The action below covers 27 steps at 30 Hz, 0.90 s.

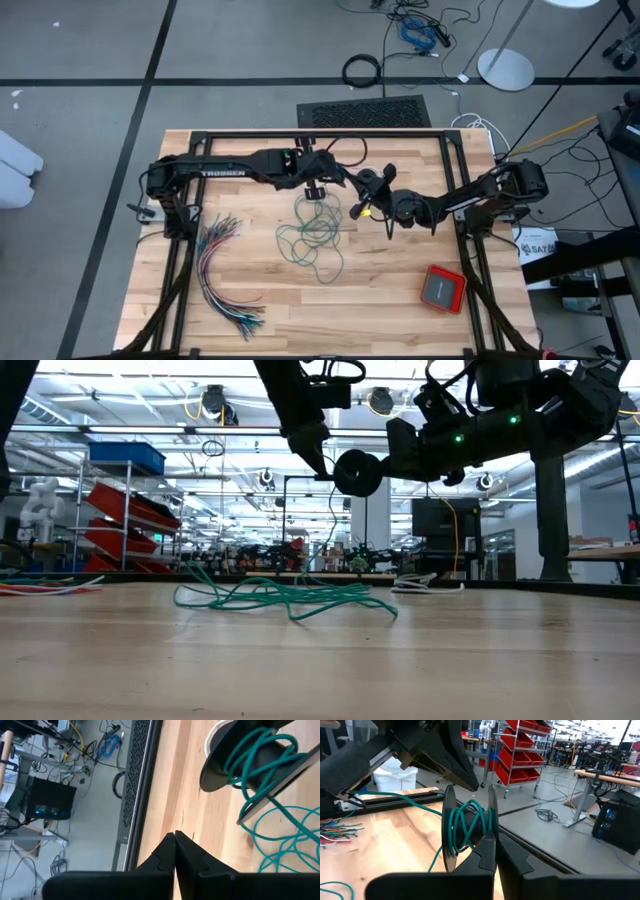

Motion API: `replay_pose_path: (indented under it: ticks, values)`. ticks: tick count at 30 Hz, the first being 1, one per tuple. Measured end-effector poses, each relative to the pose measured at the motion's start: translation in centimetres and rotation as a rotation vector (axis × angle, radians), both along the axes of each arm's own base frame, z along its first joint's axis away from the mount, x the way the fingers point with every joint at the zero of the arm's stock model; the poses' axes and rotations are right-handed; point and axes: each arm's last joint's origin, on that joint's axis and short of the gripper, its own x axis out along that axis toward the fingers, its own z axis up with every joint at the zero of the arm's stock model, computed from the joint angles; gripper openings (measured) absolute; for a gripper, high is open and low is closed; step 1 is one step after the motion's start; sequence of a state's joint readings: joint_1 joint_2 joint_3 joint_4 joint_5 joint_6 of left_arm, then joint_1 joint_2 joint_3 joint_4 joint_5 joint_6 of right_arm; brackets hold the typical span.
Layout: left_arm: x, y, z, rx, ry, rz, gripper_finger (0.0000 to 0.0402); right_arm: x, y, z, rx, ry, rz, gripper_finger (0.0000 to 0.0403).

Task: Coil cords
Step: Coil the green wire onto the spool

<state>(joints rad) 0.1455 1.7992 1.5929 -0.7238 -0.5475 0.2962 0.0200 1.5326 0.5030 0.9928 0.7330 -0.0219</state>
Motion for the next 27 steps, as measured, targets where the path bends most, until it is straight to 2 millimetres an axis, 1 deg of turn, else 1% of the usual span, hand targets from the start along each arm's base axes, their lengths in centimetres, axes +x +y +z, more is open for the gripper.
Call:
replay_pose_path:
  ticks: [4,9,11,13,17,20,22,24,27]
  values:
    - [-0.1,0.2,0.0,0.005,0.005,0.009,0.0011,0.0,0.1,0.0,-0.009,0.005,0.002,0.0]
    - [-0.5,1.4,-0.2,-0.004,0.026,0.04,0.0012,0.0,0.0,0.2,-0.012,-0.005,-0.001,0.0]
    - [-0.8,2.0,-0.2,-0.034,0.005,0.036,0.0012,0.0,0.1,0.3,-0.015,-0.015,-0.004,0.0]
    - [-1.3,2.7,0.2,-0.055,-0.057,0.029,0.001,0.0,0.1,0.3,-0.02,-0.019,-0.004,0.0]
    - [-3.6,4.3,2.0,-0.05,-0.23,0.017,0.001,0.0,0.4,0.6,-0.044,-0.022,-0.017,0.0]
    - [-5.8,4.8,3.0,-0.084,-0.379,-0.04,0.001,-0.1,0.5,0.8,-0.054,-0.028,-0.011,0.0]
    - [-7.4,4.9,3.1,-0.109,-0.481,-0.094,0.001,-0.1,0.5,1.1,-0.062,-0.044,-0.01,0.0]
    - [-8.9,4.8,2.6,-0.124,-0.568,-0.145,0.001,-0.2,0.5,1.2,-0.068,-0.046,-0.006,0.0]
    - [-10.7,4.6,0.3,-0.201,-0.688,-0.207,0.001,-0.2,0.7,1.5,-0.076,-0.054,0.003,0.0]
